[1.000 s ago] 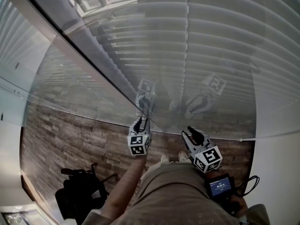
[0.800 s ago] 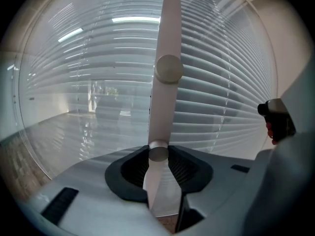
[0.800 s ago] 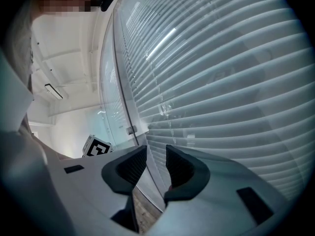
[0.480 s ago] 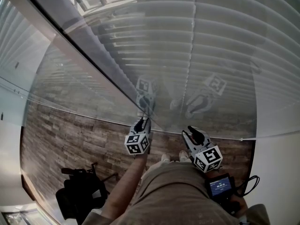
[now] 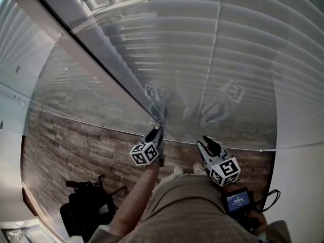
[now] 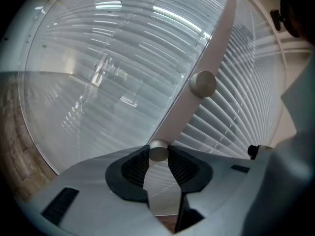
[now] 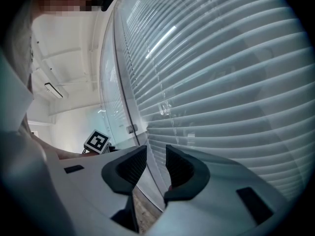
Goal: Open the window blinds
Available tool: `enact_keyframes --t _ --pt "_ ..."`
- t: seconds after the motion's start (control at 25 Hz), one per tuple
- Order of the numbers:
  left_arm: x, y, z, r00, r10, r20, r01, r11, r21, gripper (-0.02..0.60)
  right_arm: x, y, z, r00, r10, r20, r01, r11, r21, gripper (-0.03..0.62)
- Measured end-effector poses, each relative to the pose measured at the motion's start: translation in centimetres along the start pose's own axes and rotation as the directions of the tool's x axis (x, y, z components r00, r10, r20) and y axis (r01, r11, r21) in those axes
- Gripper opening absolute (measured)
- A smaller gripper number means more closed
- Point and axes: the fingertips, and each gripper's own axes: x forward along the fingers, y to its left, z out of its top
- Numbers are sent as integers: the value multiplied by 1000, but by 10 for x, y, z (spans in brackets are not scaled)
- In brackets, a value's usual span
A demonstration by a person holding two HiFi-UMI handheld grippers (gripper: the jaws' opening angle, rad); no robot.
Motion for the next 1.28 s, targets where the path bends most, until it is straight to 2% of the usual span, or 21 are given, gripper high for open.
enact_keyframes --t 0.36,0.68,0.76,0.96,1.16,1.24,1.28 --pt "0 2 -1 998 -66 25 69 986 -149 133 1 2 1 1000 7 0 -7 1000 -6 126" --pt "1 7 -2 994 -103 49 112 959 -261 133 -1 1 1 1000 6 0 -6 1000 -6 126" --pt "1 4 0 990 -123 65 137 944 -301 134 -1 1 1 1000 6 1 -6 1000 -5 126" --pt "1 2 2 978 -173 114 205 888 -412 133 -3 1 1 1000 5 1 -5 1000 -6 126" --pt "1 4 3 973 -193 126 230 858 -458 133 -3 2 1 1000 5 3 -5 1000 -7 126" --pt "1 4 3 974 -187 128 225 863 -452 134 -4 2 1 1000 5 3 -5 1000 -7 126" --pt "1 4 3 977 -173 122 209 880 -426 134 -4 2 1 1000 5 3 -5 1000 -7 126"
